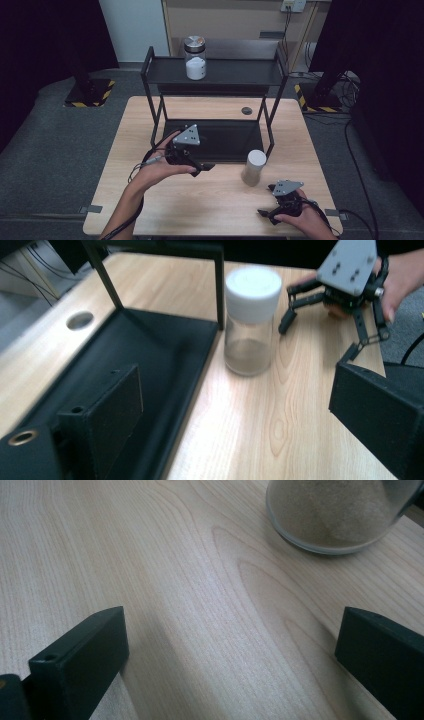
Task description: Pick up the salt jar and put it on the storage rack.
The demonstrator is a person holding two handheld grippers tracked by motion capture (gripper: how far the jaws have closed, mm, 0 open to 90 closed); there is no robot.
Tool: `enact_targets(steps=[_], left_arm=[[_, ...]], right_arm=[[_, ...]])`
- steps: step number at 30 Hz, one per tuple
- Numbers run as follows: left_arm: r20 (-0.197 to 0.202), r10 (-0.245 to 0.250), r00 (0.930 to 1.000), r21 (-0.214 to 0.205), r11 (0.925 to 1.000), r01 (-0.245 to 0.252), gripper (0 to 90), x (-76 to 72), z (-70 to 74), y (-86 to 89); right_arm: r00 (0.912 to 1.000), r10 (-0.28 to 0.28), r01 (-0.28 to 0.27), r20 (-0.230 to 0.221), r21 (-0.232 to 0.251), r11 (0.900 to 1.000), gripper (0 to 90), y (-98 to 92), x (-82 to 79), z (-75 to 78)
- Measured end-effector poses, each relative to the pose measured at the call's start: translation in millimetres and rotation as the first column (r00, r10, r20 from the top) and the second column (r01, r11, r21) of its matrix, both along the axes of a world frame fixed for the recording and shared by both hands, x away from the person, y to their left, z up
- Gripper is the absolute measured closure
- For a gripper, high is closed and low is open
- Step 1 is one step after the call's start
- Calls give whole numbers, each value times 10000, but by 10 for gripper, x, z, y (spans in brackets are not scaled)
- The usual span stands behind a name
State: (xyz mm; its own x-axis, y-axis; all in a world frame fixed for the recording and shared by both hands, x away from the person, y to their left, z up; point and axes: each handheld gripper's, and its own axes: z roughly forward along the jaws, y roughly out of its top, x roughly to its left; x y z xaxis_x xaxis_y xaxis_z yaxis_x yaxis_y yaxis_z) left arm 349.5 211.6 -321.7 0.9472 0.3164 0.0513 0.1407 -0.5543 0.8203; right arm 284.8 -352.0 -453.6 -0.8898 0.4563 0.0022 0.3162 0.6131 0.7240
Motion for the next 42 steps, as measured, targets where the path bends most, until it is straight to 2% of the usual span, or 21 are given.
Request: enact_targets(steps=[4,15,19,25,28,33,42], left_arm=[[-333,-26,9994,179,9998,32,59,-8,-186,-30],[-536,-266,9982,533,9981,295,57,-63,-516,-111],[-616,-276,9977,490,9983,307,55,-105,-671,-87],[-887,-249,9957,844,9959,324,53,-160,-850,-74],[-966,-227,9951,982,9946,322,50,-187,-919,-63],[-1083,-140,9940,863,9960,234,50,-225,-1031,-7],[-1215,-45,9926,891,9959,154,48,-260,-1139,34]], right_arm=[[10000,-1,1,-1,-1,10000,16,0,0,0],[10000,-9,9,0,2,10000,16,0,-2,0],[10000,-12,12,3,3,10000,17,0,-3,0],[10000,-23,23,-1,5,10000,17,0,-5,0],[10000,-31,31,-3,7,10000,17,0,-6,-1],[10000,-39,39,-1,5,10000,17,0,-8,0],[10000,-55,55,-5,4,10000,17,0,-13,0]])
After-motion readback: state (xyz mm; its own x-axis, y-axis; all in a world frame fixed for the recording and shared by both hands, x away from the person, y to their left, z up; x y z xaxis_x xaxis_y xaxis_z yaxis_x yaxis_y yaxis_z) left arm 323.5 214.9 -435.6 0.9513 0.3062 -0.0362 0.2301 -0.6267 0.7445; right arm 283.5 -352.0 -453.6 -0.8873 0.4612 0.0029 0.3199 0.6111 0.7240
